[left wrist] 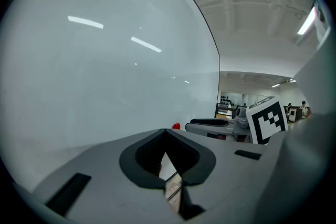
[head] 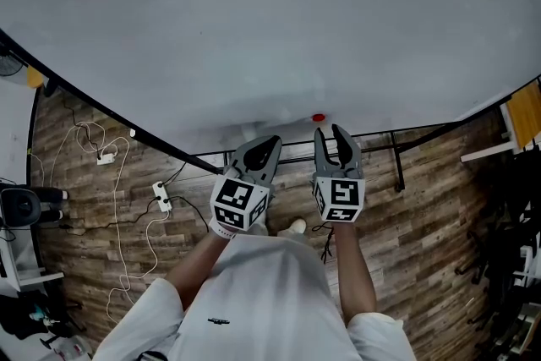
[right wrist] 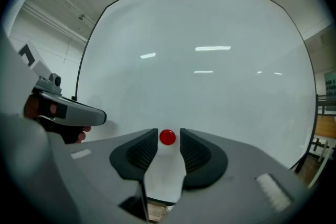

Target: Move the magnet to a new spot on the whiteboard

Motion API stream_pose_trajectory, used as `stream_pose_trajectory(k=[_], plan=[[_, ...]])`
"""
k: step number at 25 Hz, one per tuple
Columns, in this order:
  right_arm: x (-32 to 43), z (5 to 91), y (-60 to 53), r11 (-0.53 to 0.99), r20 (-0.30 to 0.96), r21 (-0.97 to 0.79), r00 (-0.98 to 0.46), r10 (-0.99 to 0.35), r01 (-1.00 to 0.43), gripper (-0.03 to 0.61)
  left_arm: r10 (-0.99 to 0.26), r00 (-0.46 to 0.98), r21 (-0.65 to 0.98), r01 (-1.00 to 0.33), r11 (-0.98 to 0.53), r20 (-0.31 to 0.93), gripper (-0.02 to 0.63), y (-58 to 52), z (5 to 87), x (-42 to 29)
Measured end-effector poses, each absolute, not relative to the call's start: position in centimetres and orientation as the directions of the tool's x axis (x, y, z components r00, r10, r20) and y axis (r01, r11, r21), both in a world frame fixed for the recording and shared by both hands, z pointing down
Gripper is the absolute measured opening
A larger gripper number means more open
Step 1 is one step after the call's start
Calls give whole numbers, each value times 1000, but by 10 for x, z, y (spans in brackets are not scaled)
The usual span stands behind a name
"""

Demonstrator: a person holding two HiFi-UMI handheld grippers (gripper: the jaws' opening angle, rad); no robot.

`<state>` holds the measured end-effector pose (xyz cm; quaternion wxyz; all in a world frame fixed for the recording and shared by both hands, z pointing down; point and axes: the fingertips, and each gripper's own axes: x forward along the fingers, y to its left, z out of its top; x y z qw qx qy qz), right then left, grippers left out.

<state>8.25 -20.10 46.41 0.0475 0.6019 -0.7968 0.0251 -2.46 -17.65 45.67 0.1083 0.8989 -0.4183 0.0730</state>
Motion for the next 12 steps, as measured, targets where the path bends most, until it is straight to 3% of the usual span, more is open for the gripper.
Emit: stream_pose_trajectory(k=[12], plan=[[89, 401, -183, 284, 37, 10, -283, -958, -959, 126, -739, 657, 127, -754, -645, 150, 2, -170, 405, -24]])
